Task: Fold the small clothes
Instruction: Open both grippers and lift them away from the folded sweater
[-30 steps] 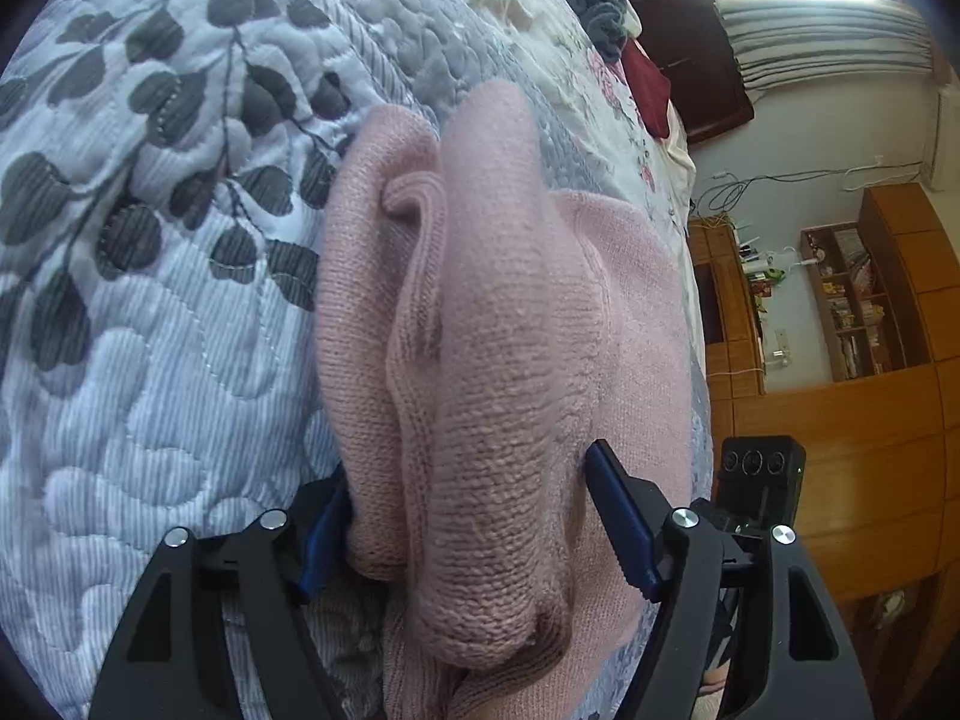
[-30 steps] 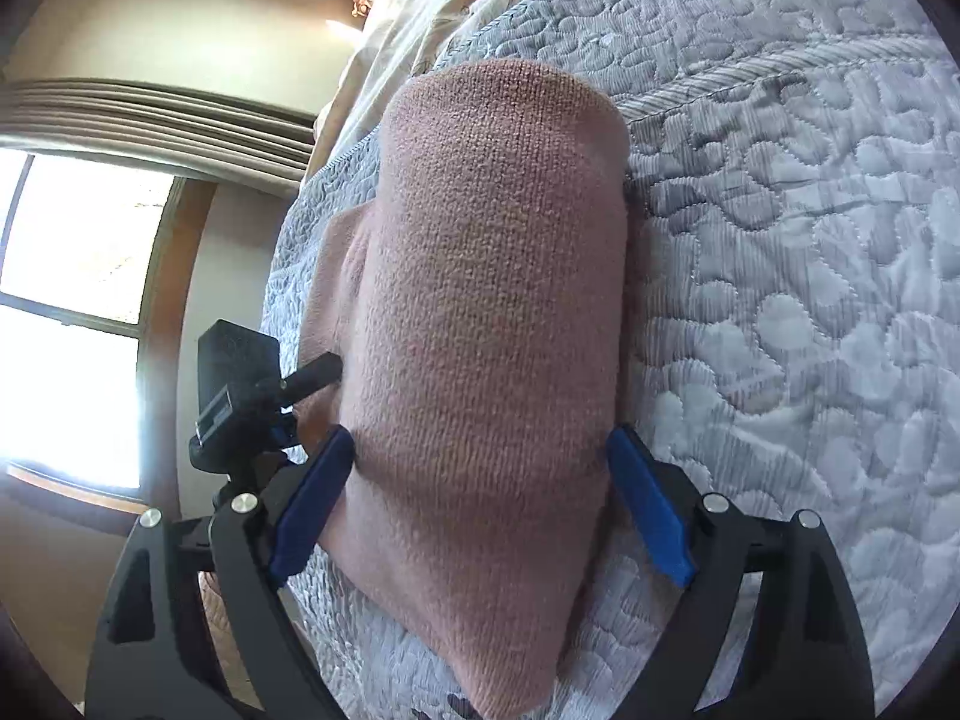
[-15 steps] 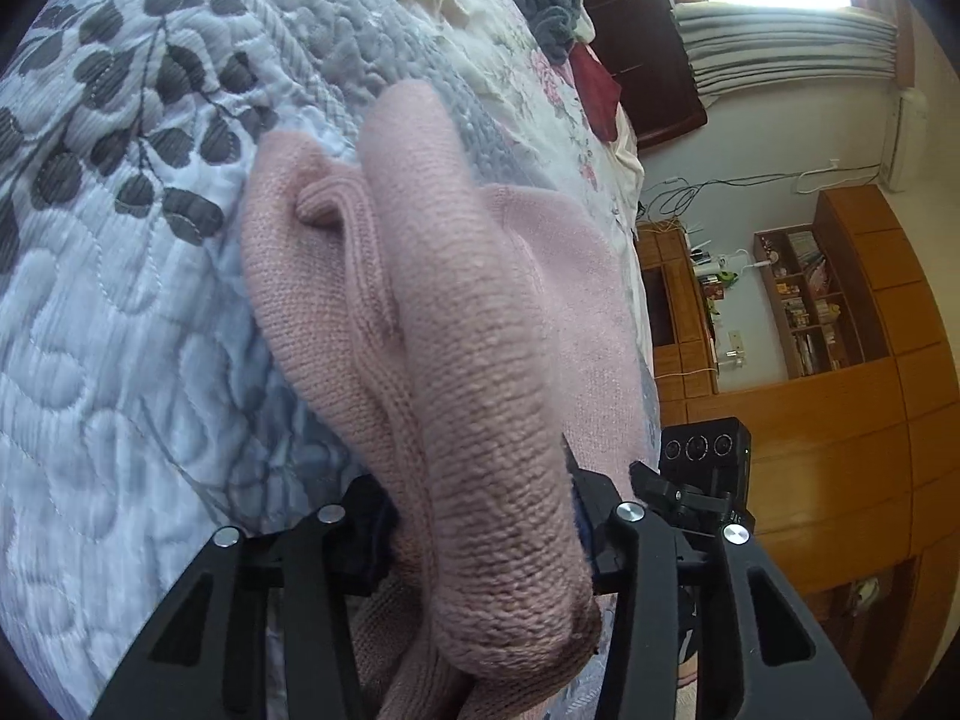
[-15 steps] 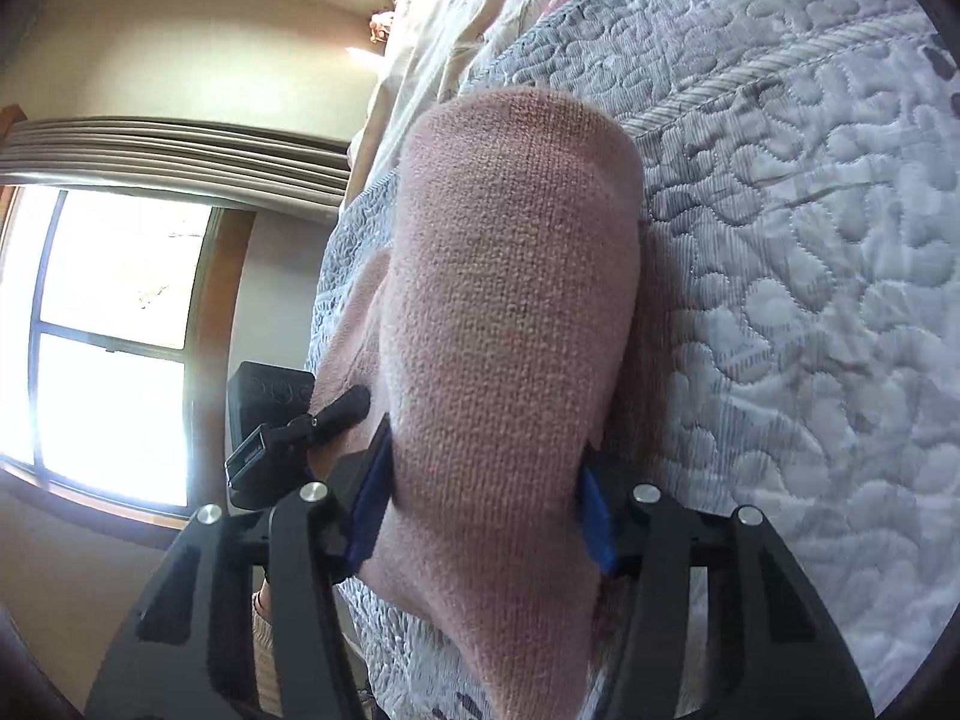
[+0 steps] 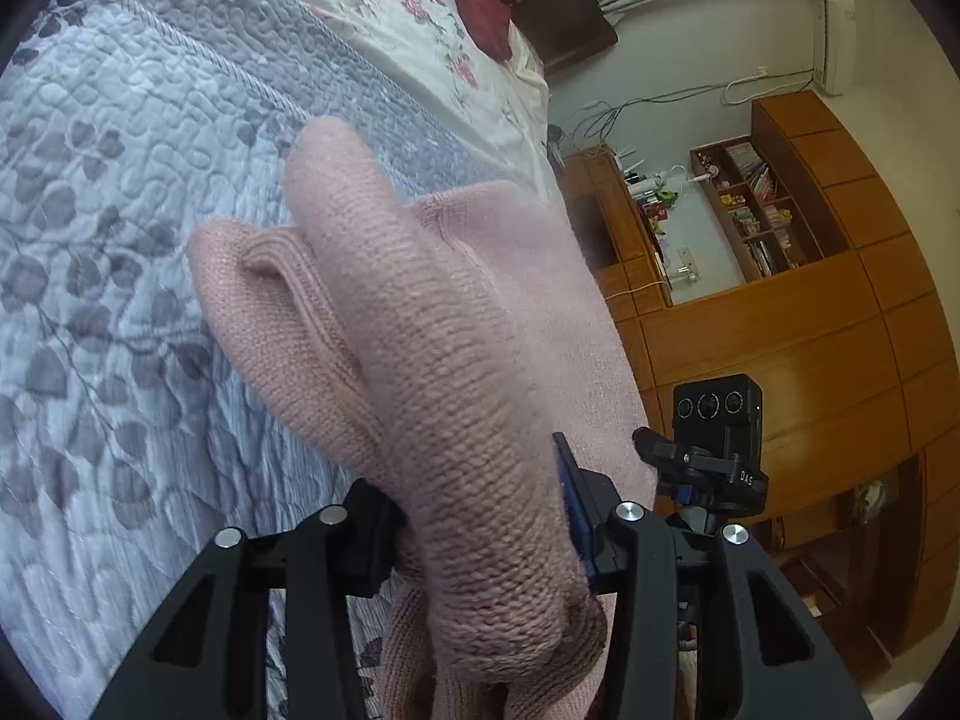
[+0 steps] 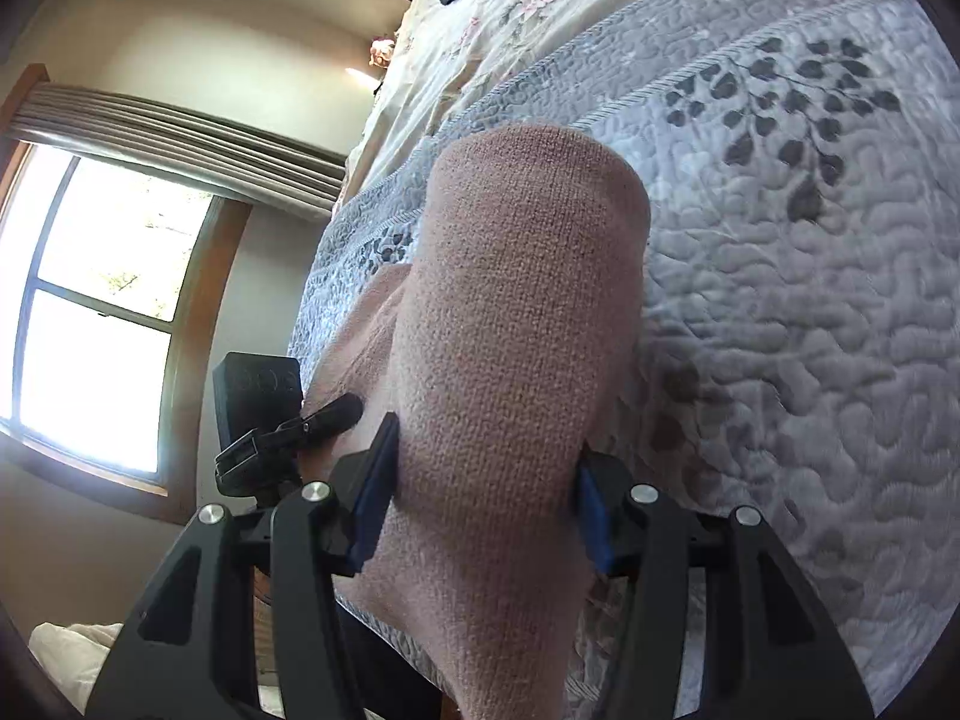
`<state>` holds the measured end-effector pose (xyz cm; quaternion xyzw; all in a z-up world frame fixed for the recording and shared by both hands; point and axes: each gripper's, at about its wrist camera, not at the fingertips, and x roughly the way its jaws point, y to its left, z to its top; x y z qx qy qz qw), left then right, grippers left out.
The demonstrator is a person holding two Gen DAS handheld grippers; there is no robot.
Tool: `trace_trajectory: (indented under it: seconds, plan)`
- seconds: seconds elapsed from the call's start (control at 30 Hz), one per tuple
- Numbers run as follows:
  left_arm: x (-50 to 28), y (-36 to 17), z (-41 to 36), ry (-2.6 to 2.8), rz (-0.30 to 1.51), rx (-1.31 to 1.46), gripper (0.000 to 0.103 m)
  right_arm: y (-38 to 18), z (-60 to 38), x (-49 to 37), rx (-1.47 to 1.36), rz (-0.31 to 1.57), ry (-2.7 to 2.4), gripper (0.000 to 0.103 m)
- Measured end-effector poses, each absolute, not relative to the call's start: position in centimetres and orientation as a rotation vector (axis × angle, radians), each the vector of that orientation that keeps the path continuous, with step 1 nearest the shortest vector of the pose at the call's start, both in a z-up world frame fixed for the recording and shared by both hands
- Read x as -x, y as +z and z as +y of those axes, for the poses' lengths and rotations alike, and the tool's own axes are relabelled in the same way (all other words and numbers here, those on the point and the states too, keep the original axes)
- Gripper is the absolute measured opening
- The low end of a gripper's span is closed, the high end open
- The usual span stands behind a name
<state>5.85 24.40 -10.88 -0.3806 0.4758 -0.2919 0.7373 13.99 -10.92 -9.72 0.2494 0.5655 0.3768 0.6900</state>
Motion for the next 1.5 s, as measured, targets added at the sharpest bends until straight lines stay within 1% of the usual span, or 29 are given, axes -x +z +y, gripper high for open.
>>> trace_trajectory:
  seconds: [0.17, 0.23, 0.3, 0.37, 0.43, 0.47, 0.57, 0.63, 0.77, 0.93, 0.97, 1.0, 1.03, 1.07, 1.1, 1.17, 1.27, 1.5]
  plan:
    - [-5.0, -14.1, 23.0, -0.582, 1.113, 0.740, 0.045, -13.7, -11.5, -11.9, -0.534, 1.307, 0.766, 0.052]
    - [-4.4, -15.3, 23.2, -0.562, 1.126, 0.704, 0.046, -15.1, -11.5, -11.2, -0.529, 1.299, 0.752, 0.055]
    - [-3.8, -16.3, 23.5, -0.541, 1.130, 0.695, 0.049, -16.1, -11.3, -10.8, -0.545, 1.285, 0.745, 0.061]
    - [-3.4, -16.7, 23.6, -0.515, 1.129, 0.696, 0.055, -16.8, -11.4, -10.5, -0.568, 1.286, 0.728, 0.066]
    - [-3.1, -16.4, 23.6, -0.489, 1.134, 0.685, 0.059, -16.9, -11.3, -10.4, -0.580, 1.290, 0.717, 0.069]
    - [-3.0, -16.1, 23.7, -0.473, 1.141, 0.681, 0.061, -16.9, -11.4, -10.2, -0.580, 1.295, 0.706, 0.073]
    - [-1.8, -14.7, 24.1, -0.419, 1.147, 0.632, 0.061, -15.9, -12.3, -9.0, -0.583, 1.290, 0.686, 0.074]
    - [-0.7, -13.4, 24.4, -0.389, 1.134, 0.592, 0.061, -15.0, -12.7, -7.8, -0.572, 1.286, 0.682, 0.077]
    - [2.9, -10.8, 24.3, -0.367, 1.093, 0.543, 0.061, -14.2, -13.3, -4.4, -0.515, 1.294, 0.682, 0.078]
    - [6.9, -9.2, 22.3, -0.374, 1.078, 0.441, 0.064, -15.8, -13.7, -1.6, -0.475, 1.344, 0.647, 0.078]
    - [7.4, -9.2, 21.8, -0.362, 1.086, 0.416, 0.064, -16.2, -13.8, -1.5, -0.492, 1.355, 0.642, 0.076]
    - [7.7, -9.4, 21.3, -0.349, 1.091, 0.391, 0.064, -16.6, -13.9, -1.3, -0.505, 1.367, 0.640, 0.067]
    - [8.0, -9.6, 20.9, -0.337, 1.097, 0.370, 0.064, -16.9, -13.9, -1.1, -0.511, 1.379, 0.639, 0.061]
    - [8.0, -9.9, 20.6, -0.323, 1.108, 0.359, 0.064, -17.1, -13.9, -0.9, -0.518, 1.387, 0.641, 0.047]
    - [8.2, -10.2, 20.7, -0.312, 1.118, 0.352, 0.064, -16.9, -13.9, -0.7, -0.510, 1.385, 0.635, 0.036]
    - [8.5, -10.7, 20.9, -0.287, 1.129, 0.343, 0.063, -16.2, -14.1, -0.1, -0.465, 1.371, 0.622, 0.029]
    - [8.7, -11.7, 21.3, -0.263, 1.155, 0.334, 0.063, -15.8, -14.0, 0.7, -0.462, 1.369, 0.608, 0.027]
    - [9.3, -13.3, 21.7, -0.253, 1.173, 0.338, 0.066, -17.5, -14.1, 1.5, -0.454, 1.386, 0.564, 0.028]
